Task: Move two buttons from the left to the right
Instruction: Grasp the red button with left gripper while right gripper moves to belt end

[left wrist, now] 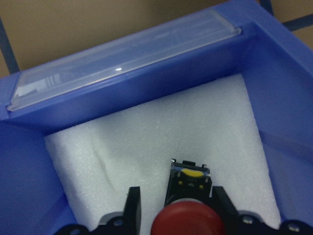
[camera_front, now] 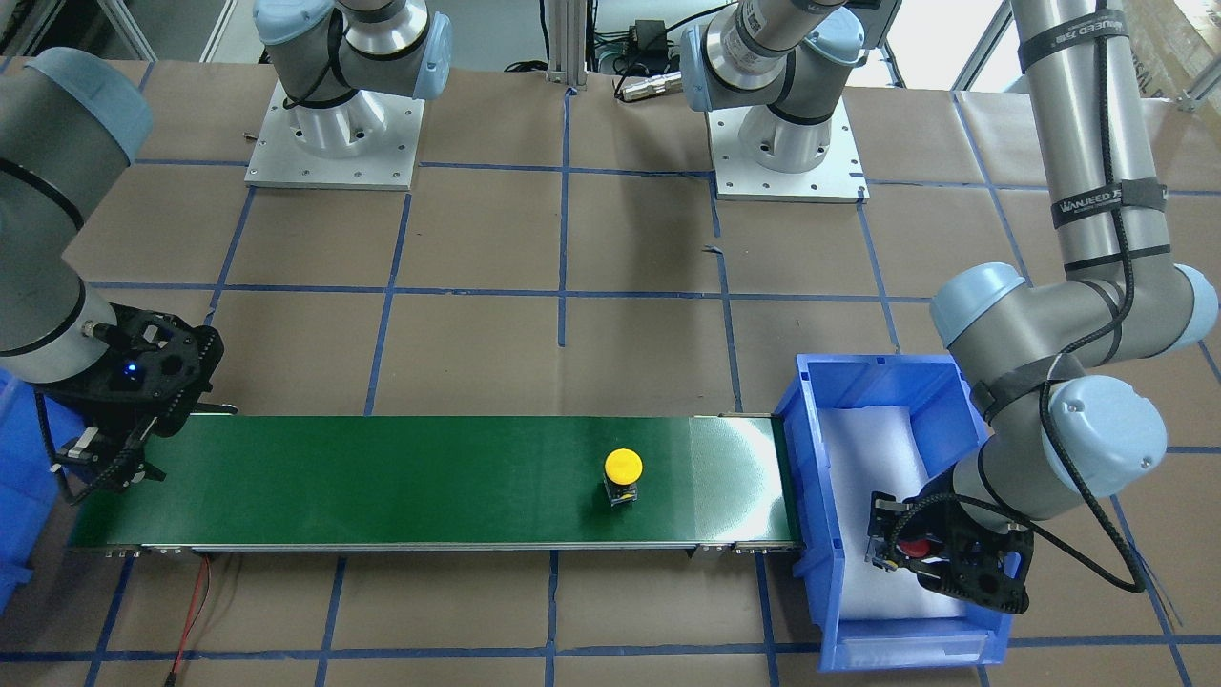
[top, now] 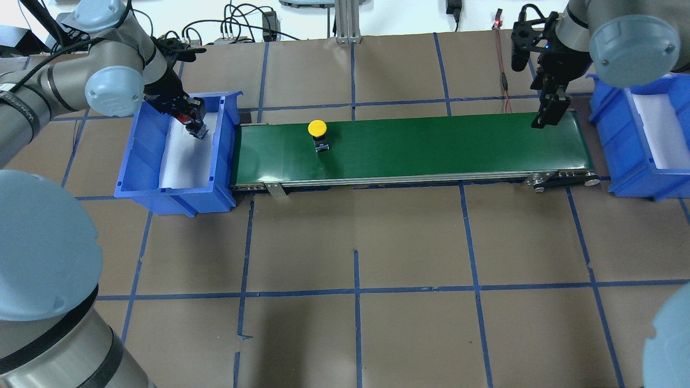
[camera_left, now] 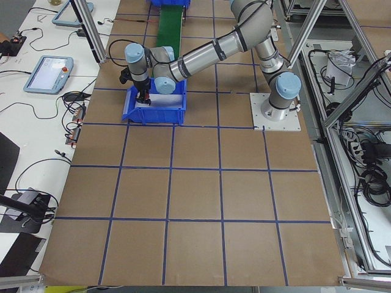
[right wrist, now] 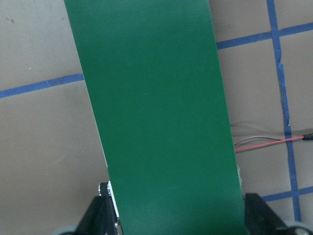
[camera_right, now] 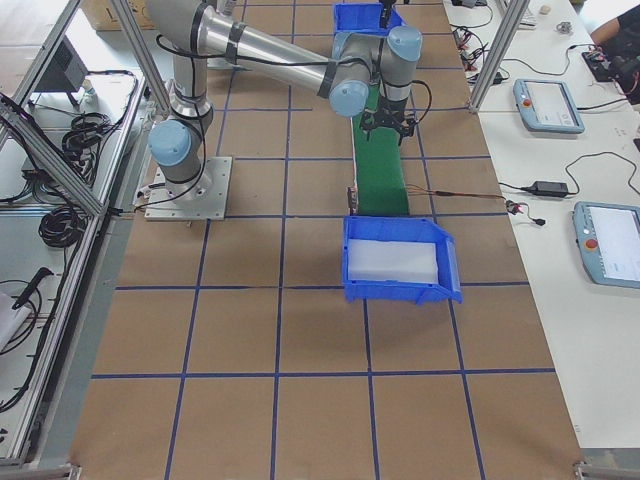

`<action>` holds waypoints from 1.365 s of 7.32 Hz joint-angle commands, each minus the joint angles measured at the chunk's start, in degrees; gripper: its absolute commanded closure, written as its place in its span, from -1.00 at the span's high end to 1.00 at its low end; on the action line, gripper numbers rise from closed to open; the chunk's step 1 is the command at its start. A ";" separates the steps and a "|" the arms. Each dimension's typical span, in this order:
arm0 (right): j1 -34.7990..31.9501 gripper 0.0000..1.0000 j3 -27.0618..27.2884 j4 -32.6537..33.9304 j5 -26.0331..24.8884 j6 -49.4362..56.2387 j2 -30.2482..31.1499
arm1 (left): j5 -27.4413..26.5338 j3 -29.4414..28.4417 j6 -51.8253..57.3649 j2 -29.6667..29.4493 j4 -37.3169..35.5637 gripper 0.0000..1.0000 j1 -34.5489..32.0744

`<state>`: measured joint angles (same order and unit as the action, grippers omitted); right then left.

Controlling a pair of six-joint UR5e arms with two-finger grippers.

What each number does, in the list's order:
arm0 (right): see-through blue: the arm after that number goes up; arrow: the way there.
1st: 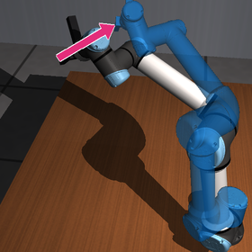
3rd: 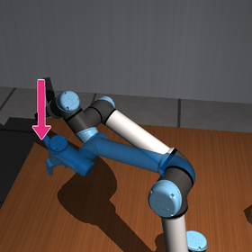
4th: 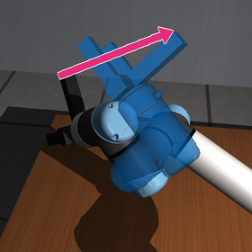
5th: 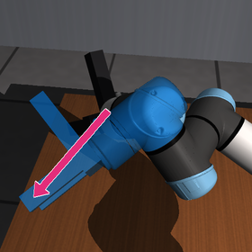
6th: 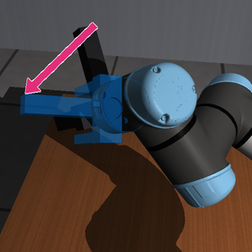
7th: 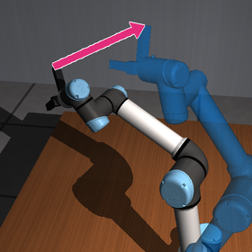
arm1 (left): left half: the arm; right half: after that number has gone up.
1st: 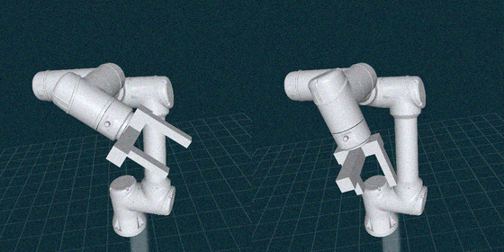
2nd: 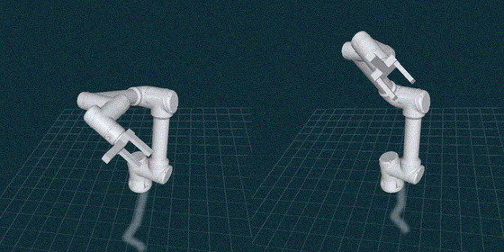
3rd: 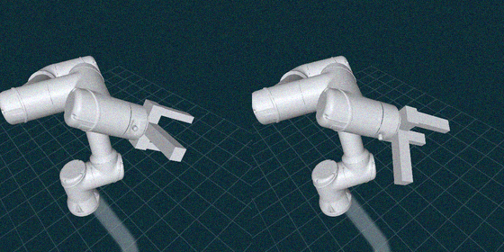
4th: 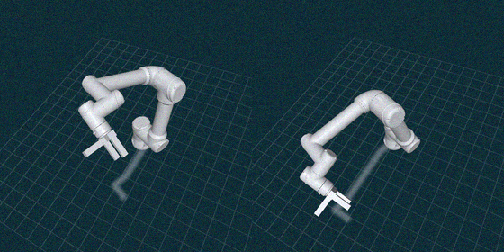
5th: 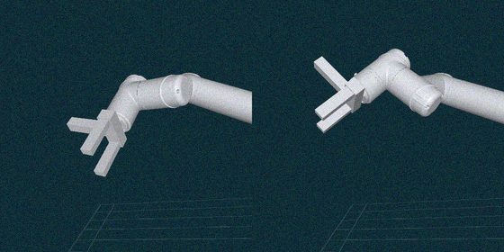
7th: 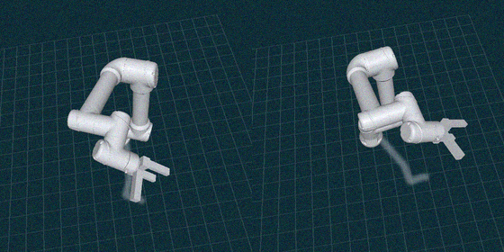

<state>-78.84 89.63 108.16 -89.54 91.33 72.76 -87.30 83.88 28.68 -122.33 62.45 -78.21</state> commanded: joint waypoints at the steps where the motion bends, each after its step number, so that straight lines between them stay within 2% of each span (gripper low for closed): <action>1: 0.44 0.99 -0.07 3.80 0.95 8.47 -1.47 | -0.41 -1.43 -0.11 2.17 3.44 -0.22 0.25; 2: 0.09 0.96 -0.25 3.90 1.03 13.21 -1.82 | -0.50 -1.26 -0.72 5.23 4.86 -0.22 0.34; 4: -0.35 0.99 -0.07 3.90 0.95 15.54 -2.44 | -4.26 -1.35 -11.58 10.68 9.52 -0.21 -0.35; 5: -0.44 0.99 0.10 3.90 0.42 15.45 -2.36 | -3.85 -1.09 -18.50 12.71 13.80 -0.21 -1.14; 6: -0.44 0.99 0.02 3.90 0.33 15.54 -2.27 | -3.41 -0.30 -25.09 13.86 14.54 -0.21 -2.81; 8: -0.44 0.99 -0.07 3.90 0.33 15.37 -2.09 | -3.49 0.67 -35.82 13.70 14.55 -0.21 -11.22; 10: -0.52 0.99 -0.16 3.90 0.33 15.36 -2.09 | -2.61 -0.29 -41.13 10.12 14.02 -0.21 -13.63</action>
<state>-79.34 89.55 112.06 -89.20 106.67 70.70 -90.29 84.19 -8.46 -109.98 76.78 -90.06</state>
